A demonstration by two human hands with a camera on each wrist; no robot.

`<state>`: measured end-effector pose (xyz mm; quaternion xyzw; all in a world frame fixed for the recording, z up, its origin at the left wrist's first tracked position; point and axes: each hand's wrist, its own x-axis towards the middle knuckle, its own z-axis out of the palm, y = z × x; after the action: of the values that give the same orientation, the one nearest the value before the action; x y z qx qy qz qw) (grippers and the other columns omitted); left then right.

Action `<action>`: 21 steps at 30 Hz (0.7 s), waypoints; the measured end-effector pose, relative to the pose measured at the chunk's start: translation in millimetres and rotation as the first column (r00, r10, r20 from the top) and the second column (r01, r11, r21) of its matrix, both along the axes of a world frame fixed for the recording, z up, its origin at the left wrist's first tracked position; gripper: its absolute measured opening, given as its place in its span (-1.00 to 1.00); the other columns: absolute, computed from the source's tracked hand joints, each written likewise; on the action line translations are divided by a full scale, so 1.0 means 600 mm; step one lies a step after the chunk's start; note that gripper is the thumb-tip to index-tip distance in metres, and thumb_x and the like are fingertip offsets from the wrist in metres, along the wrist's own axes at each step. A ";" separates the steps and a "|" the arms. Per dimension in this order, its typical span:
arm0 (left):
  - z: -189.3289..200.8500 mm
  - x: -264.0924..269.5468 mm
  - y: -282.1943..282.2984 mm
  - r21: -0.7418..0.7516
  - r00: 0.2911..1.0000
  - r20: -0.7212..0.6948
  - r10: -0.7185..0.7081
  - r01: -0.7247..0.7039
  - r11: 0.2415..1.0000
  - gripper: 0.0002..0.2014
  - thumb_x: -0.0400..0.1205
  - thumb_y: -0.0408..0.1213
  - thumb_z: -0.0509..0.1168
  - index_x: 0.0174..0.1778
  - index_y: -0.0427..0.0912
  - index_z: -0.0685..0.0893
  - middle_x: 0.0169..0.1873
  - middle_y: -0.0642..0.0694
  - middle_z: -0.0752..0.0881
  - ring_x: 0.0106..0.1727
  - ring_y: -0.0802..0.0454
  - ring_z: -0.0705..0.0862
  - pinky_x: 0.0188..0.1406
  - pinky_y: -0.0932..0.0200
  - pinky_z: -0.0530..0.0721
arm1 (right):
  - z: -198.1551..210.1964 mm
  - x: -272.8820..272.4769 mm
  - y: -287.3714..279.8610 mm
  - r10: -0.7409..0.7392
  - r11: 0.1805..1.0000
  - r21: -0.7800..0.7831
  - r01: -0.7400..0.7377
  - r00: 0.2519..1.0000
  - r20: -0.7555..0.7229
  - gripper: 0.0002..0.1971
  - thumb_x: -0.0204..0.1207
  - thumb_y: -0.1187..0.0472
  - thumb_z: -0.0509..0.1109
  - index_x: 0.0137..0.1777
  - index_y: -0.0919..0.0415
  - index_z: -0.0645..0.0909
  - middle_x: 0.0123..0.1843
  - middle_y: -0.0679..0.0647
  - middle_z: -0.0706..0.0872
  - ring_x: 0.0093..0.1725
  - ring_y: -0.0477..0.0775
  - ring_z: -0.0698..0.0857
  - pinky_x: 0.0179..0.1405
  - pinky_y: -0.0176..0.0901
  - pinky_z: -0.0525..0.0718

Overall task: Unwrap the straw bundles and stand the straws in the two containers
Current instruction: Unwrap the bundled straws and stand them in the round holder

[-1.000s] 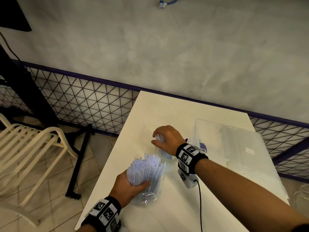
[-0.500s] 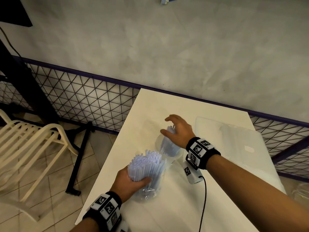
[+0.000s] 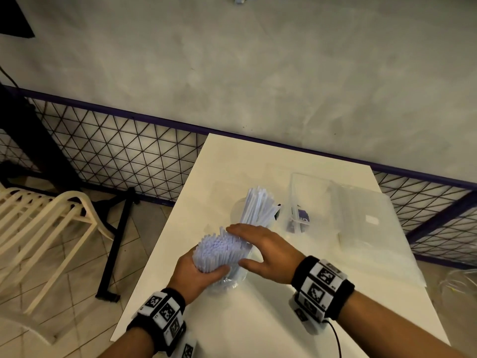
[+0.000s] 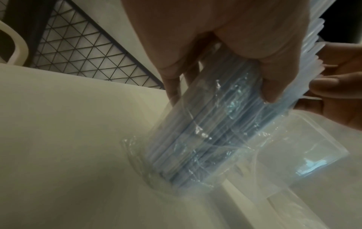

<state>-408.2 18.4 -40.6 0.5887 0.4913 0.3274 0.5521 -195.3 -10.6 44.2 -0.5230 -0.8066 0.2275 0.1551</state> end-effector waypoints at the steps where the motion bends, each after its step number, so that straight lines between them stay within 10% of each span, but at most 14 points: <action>1: -0.002 -0.001 -0.002 -0.007 1.000 0.001 -0.004 0.004 1.000 -0.58 0.29 -0.33 0.68 -0.01 -0.01 0.71 -0.20 0.33 0.81 -0.12 0.39 0.77 -0.24 0.55 0.65 | -0.010 0.000 -0.007 -0.039 0.999 0.013 0.040 0.998 -0.051 -0.34 0.58 0.06 0.45 0.64 0.05 0.30 0.60 -0.05 0.44 0.51 -0.20 0.39 0.44 -0.57 0.19; 7: -0.008 -0.005 -0.003 -0.038 0.999 0.011 -0.040 0.041 0.998 -0.51 0.27 -0.25 0.70 0.09 0.02 0.71 -0.07 0.19 0.84 0.00 0.23 0.80 0.00 0.29 0.73 | -0.060 -0.010 -0.037 -0.395 0.917 -0.119 0.379 0.832 -0.389 -0.32 0.39 0.09 0.63 0.48 -0.14 0.43 0.22 -0.21 0.67 0.09 -0.16 0.65 0.07 -0.31 0.67; 21: 0.003 -0.010 0.004 0.012 0.999 0.029 -0.041 0.041 0.999 -0.51 0.27 -0.30 0.69 0.08 -0.02 0.71 -0.09 0.24 0.83 -0.02 0.28 0.79 -0.11 0.51 0.68 | -0.071 -0.016 -0.018 -0.428 0.895 -0.107 0.432 0.767 -0.478 -0.84 0.44 0.23 0.56 -0.04 -0.03 0.77 -0.18 -0.22 0.76 -0.22 -0.22 0.62 -0.22 -0.45 0.48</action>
<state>-414.3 20.6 -38.6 0.5970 0.4693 0.3273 0.5623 -205.1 -21.4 1.7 -0.6178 -0.6004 0.3070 0.4044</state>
